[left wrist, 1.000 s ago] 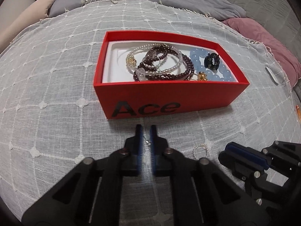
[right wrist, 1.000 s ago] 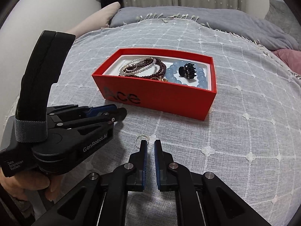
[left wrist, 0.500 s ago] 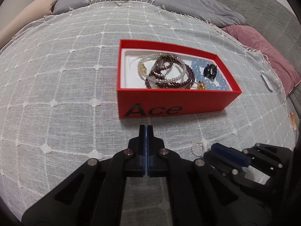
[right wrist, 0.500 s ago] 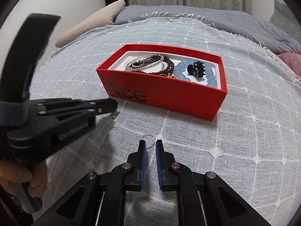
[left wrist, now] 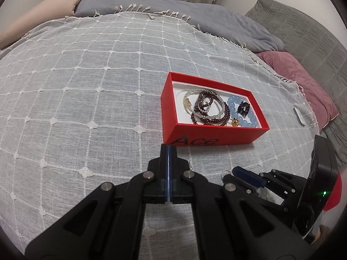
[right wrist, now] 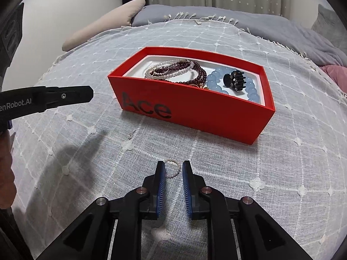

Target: Organize jewelry

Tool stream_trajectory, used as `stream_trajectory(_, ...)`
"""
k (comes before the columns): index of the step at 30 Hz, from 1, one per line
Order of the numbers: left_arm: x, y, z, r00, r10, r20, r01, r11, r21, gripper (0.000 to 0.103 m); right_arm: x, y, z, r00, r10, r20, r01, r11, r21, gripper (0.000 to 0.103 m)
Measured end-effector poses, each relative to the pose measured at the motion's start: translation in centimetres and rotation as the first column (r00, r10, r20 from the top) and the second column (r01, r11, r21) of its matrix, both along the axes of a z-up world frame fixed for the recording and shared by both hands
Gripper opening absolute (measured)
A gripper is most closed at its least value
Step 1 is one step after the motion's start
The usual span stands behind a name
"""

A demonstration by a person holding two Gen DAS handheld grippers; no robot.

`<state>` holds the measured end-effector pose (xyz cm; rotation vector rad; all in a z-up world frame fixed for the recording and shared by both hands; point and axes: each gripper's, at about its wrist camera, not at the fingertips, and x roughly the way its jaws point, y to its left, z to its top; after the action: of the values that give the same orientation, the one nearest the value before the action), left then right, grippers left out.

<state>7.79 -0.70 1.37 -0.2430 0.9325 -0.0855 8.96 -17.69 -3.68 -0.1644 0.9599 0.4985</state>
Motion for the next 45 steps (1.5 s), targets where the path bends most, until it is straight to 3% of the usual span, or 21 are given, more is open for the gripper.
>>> stream_trajectory(2, 0.0, -0.2, -0.1, 1.0, -0.01, -0.006, 0.01, 1.0, -0.011, 0.001, 0.1, 0.0, 0.0, 1.0, -0.002, -0.003, 0.002, 1.0, 0.008, 0.024)
stream_trajectory(4, 0.0, -0.3, -0.4, 1.0, -0.02, -0.015, 0.02, 1.0, -0.02, 0.001, 0.1, 0.2, -0.2, 1.0, 0.0, -0.003, 0.0, 1.0, 0.005, 0.038)
stream_trajectory(5, 0.0, -0.4, -0.5, 0.999, -0.026, -0.022, 0.025, 0.999, -0.026, 0.001, -0.1, 0.5, -0.2, 1.0, 0.007, 0.001, -0.007, 1.0, 0.003, 0.053)
stream_trajectory(7, 0.1, -0.6, -0.8, 0.999, -0.031, -0.034, 0.03, 0.999, -0.034, 0.001, -0.4, 1.2, -0.3, 1.0, 0.017, 0.019, -0.017, 1.0, -0.024, 0.056)
stream_trajectory(10, 0.1, -0.8, -1.1, 0.999, -0.032, -0.044, 0.031, 0.999, -0.033, 0.001, -0.6, 1.9, -0.7, 0.998, 0.026, 0.051, -0.022, 0.997, -0.074, 0.053)
stream_trajectory(13, 0.1, -0.8, -1.3, 0.998, -0.033, -0.048, 0.032, 0.999, -0.028, 0.001, -0.5, 1.9, -0.8, 0.998, 0.015, 0.061, -0.009, 0.996, -0.09, 0.033)
stream_trajectory(15, 0.1, -1.0, -1.4, 0.998, -0.037, -0.05, 0.036, 0.999, -0.025, 0.001, -0.4, 1.6, -0.8, 0.998, 0.006, 0.059, -0.001, 0.996, -0.09, 0.011)
stream_trajectory(18, 0.1, -1.3, -1.5, 0.997, -0.049, -0.051, 0.048, 0.999, -0.024, 0.001, -0.4, 1.5, -0.7, 0.998, 0.001, 0.061, 0.005, 0.995, -0.102, 0.004)
stream_trajectory(29, 0.3, -3.4, -2.4, 0.992, -0.109, -0.061, 0.108, 0.994, -0.014, 0.001, 0.1, -1.5, 1.7, 0.999, -0.041, -0.01, 0.041, 0.998, 0.044, 0.003)
stream_trajectory(41, 1.7, -4.5, -3.9, 0.988, -0.115, -0.104, 0.113, 0.993, -0.019, 0.001, -0.2, -3.1, 3.9, 0.997, -0.076, 0.015, 0.074, 0.993, 0.095, 0.003)
stream_trajectory(45, 2.0, -5.0, -4.5, 0.986, -0.112, -0.12, 0.114, 0.993, 0.013, 0.001, 0.0, -3.2, 4.3, 0.997, -0.075, 0.021, 0.073, 0.993, 0.096, 0.003)
